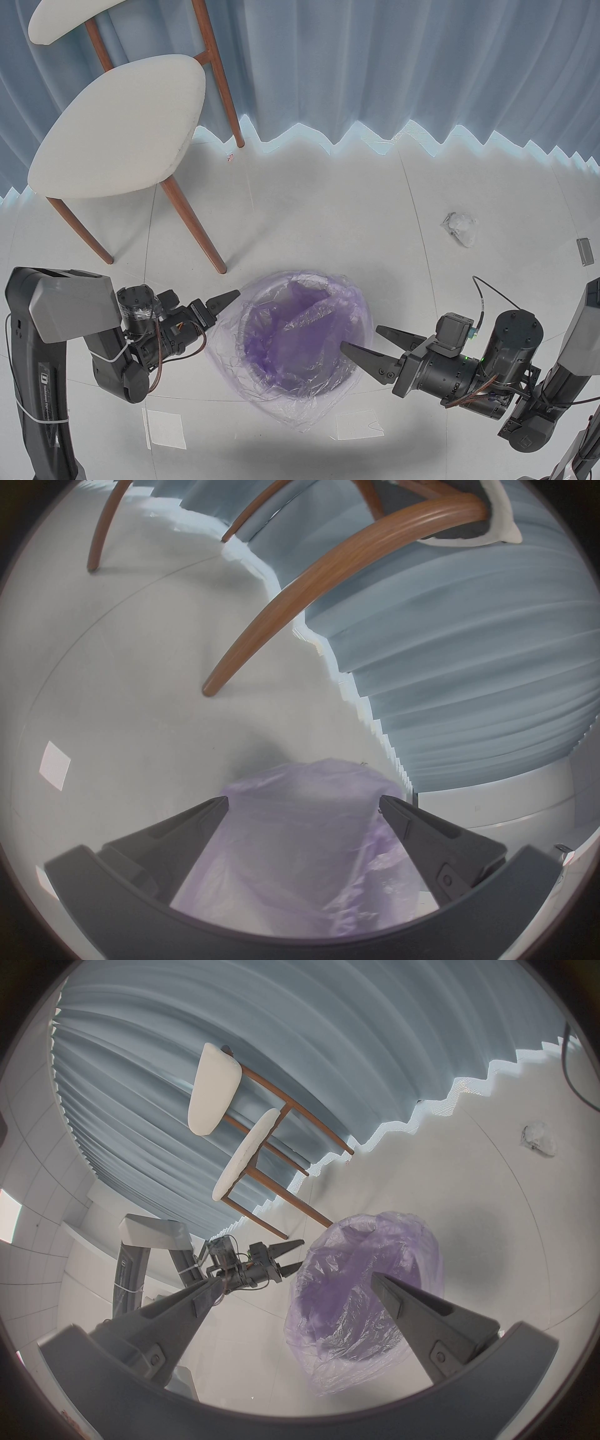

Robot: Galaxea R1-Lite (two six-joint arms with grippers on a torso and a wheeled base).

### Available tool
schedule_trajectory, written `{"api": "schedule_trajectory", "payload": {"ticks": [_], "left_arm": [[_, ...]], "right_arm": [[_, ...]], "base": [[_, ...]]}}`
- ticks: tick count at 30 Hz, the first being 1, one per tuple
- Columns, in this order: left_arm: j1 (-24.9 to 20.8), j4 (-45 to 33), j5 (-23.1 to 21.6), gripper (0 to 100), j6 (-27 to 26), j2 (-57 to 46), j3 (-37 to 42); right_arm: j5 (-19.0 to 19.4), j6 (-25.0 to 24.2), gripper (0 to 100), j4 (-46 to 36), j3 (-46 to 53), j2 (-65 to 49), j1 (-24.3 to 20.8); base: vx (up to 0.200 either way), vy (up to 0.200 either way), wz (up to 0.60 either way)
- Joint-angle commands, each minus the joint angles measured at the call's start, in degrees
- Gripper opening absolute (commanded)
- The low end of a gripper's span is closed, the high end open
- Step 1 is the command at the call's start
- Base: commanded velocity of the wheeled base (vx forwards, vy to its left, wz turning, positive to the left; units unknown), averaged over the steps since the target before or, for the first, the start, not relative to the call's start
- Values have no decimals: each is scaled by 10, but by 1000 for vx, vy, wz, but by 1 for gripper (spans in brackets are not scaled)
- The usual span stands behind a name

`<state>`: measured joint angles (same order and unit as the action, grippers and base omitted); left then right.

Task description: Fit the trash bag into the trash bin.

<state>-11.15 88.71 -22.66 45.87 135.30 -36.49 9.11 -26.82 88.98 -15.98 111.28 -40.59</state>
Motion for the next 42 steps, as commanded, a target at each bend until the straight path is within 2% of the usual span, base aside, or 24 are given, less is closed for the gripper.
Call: {"api": "schedule_trajectory", "payload": {"ticks": [1, 8, 12, 23, 27, 36, 42], "left_arm": [[3, 0, -1, 100, -14, -60, 19], [4, -1, 3, 100, -120, -44, 32], [4, 0, -2, 100, -148, -52, 56], [10, 0, -8, 100, -149, -192, 82], [5, 0, -14, 100, -152, -238, 115], [0, -1, -56, 100, -153, -302, 142], [0, -1, -70, 100, -151, -333, 146]], "right_arm": [[0, 2, 100, 9, 1, 2, 0], [0, 5, 100, 9, 1, -1, 1], [0, 7, 100, 10, 1, 1, 2], [0, 7, 100, 9, 1, 3, 2], [-1, 3, 100, 9, -2, 5, 1], [-1, -11, 100, 9, -8, 6, -7], [-1, -78, 100, 9, -12, -11, -46]], "base": [[0, 0, 0], [0, 0, 0], [0, 0, 0], [0, 0, 0], [0, 0, 0], [0, 0, 0], [0, 0, 0]]}}
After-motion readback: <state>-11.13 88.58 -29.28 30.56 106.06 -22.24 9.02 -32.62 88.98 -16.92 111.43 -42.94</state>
